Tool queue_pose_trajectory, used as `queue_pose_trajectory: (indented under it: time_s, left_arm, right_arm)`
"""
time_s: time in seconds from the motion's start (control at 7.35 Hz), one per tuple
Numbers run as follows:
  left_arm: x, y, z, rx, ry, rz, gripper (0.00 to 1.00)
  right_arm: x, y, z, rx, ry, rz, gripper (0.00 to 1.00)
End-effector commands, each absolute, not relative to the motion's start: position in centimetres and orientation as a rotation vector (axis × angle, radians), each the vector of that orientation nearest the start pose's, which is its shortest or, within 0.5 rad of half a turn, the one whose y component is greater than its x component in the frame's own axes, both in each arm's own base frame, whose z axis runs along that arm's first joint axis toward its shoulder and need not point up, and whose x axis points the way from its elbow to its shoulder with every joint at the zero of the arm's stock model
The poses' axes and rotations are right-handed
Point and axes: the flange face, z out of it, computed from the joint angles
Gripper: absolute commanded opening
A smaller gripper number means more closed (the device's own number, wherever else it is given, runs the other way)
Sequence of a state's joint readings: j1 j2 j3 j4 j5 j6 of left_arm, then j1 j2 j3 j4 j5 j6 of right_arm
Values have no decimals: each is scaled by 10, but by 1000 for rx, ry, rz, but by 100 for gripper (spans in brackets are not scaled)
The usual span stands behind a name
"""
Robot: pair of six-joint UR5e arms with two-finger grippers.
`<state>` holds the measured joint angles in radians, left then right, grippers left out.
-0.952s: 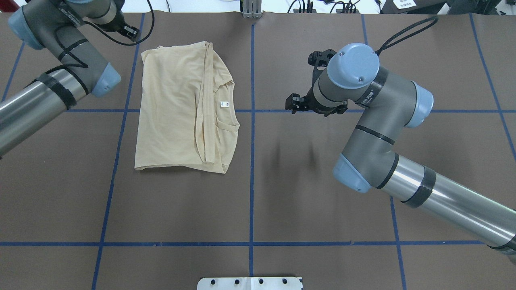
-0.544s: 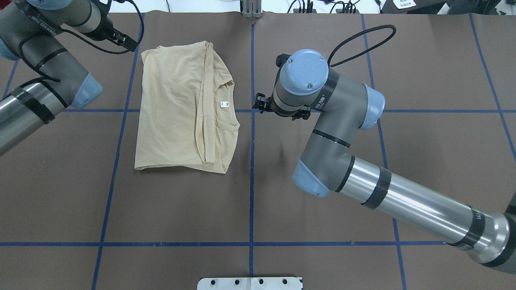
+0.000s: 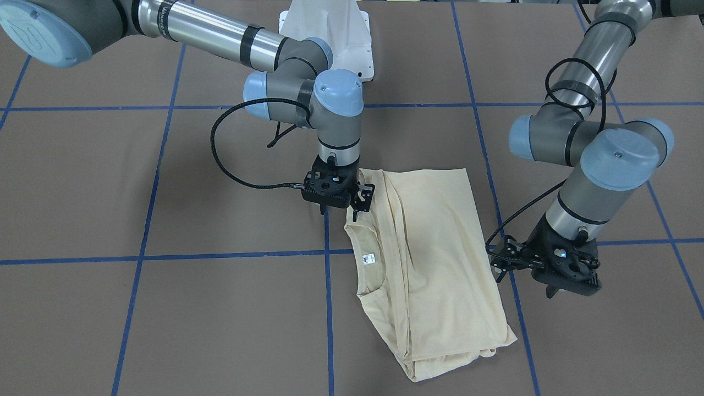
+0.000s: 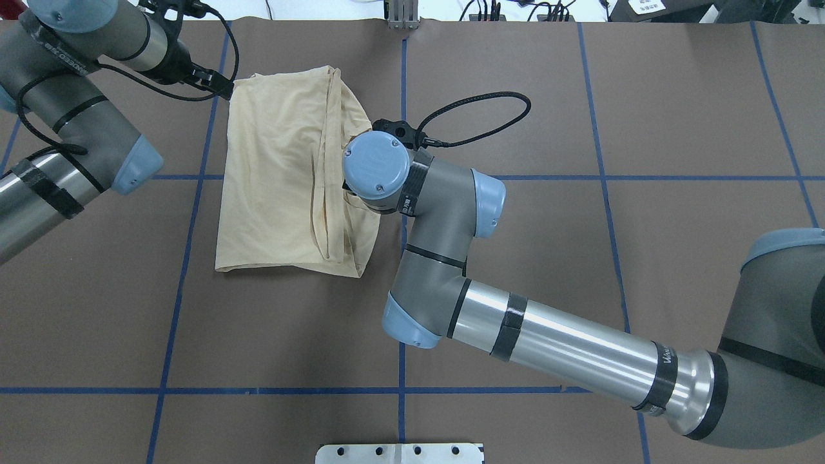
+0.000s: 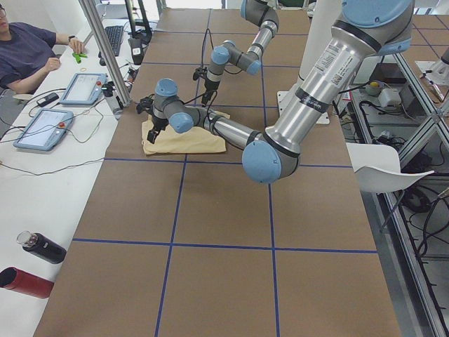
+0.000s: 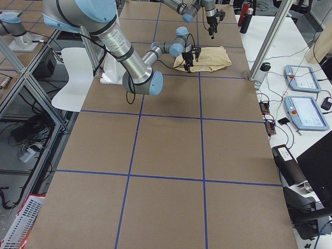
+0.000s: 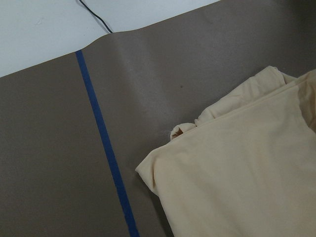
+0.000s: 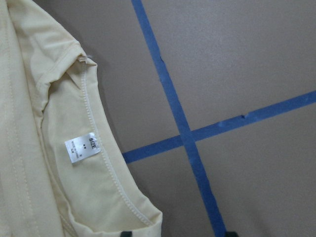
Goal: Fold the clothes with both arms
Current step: 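Release the shirt with the left gripper while the right gripper reaches the collar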
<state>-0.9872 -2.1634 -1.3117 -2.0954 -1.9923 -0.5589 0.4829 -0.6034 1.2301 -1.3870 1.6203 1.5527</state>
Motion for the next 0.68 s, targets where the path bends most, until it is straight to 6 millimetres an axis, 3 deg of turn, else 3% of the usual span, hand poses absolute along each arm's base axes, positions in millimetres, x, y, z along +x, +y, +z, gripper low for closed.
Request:
queue_pose_trajectory:
  time_s: [0.0, 0.14, 0.54]
  left_arm:
    - [332, -669, 371, 497, 791, 204, 100]
    - [332, -669, 371, 497, 791, 204, 100]
    - [332, -669, 371, 497, 791, 204, 100]
  right_arm:
    - [-666, -492, 167, 188, -806, 423, 55]
    - [-674, -492, 175, 201, -817, 421, 55]
    - [-676, -492, 167, 203, -826, 421, 49]
